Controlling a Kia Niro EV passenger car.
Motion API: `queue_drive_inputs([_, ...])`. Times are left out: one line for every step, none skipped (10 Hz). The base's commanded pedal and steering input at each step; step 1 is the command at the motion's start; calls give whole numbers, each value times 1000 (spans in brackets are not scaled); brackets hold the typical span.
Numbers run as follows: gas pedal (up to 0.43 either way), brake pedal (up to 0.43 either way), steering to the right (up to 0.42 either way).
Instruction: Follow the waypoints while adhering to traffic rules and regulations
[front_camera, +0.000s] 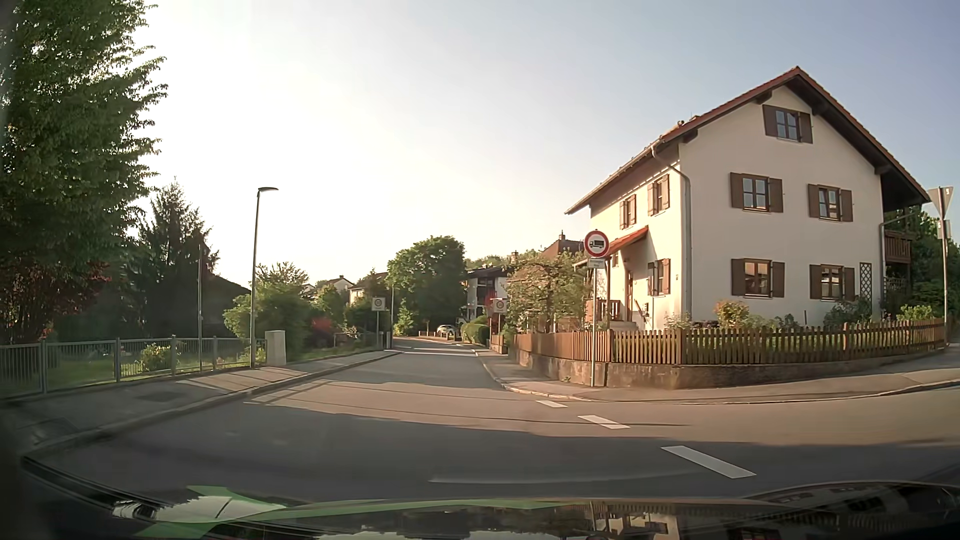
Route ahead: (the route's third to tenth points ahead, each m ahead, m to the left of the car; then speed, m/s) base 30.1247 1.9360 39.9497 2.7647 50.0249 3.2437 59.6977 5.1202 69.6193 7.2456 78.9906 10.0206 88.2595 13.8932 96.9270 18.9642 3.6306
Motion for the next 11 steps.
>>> queue_drive_inputs([79, 0, -147])
queue_drive_inputs([87, 0, -125])
queue_drive_inputs([87, 0, -97])
queue_drive_inputs([87, 0, -79])
queue_drive_inputs([87, 0, -68])
queue_drive_inputs([87, 0, -54])
queue_drive_inputs([87, 0, -44])
queue_drive_inputs([87, 0, -37])
queue_drive_inputs([87, 0, -37])
queue_drive_inputs([87, 0, -36])
queue_drive_inputs([87, 0, -33])
